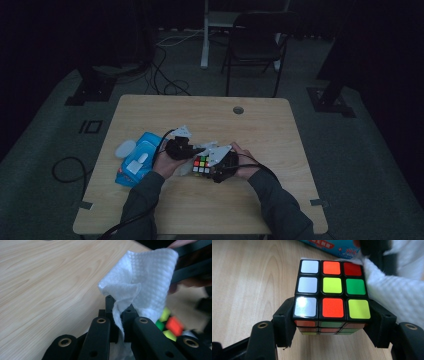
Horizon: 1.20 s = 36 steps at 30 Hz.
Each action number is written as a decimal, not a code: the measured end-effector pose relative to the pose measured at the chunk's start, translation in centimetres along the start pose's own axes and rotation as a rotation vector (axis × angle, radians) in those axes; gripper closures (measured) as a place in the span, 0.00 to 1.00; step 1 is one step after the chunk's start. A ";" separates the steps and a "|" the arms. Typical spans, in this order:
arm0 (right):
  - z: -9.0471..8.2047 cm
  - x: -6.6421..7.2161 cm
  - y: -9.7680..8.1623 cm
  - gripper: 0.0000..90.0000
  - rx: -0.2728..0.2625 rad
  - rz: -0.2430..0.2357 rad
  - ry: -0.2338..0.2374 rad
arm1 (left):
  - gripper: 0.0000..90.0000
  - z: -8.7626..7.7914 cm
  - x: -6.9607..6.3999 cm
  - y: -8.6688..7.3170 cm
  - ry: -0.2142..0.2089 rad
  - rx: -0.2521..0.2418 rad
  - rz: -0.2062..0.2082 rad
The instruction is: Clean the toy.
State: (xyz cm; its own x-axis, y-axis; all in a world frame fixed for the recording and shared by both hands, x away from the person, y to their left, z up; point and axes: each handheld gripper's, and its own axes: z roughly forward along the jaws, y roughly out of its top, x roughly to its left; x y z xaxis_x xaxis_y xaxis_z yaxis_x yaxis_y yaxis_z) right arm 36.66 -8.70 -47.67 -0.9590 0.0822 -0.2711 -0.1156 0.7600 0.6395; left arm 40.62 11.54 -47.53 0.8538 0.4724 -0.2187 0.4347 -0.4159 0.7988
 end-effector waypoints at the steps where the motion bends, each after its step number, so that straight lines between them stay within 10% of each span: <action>1: 0.1 0.0 0.0 0.38 0.009 0.004 -0.004 | 0.98 0.0 -0.2 0.1 -0.003 -0.005 0.005; 21: -0.8 -0.2 -0.1 0.38 -0.021 0.010 -0.021 | 0.98 0.0 1.1 -1.3 0.037 0.024 -0.036; 36: -2.4 -1.5 -1.0 0.38 -0.069 0.115 -0.082 | 0.98 -0.3 0.8 -2.4 0.066 0.037 -0.030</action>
State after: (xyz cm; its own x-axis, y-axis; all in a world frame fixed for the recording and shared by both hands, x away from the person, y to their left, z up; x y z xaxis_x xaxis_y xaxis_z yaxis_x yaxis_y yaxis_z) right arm 37.55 -11.08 -46.18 -0.9430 0.2209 -0.2488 -0.0260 0.6966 0.7170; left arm 40.16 13.18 -49.46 0.8200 0.5350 -0.2033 0.4708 -0.4285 0.7712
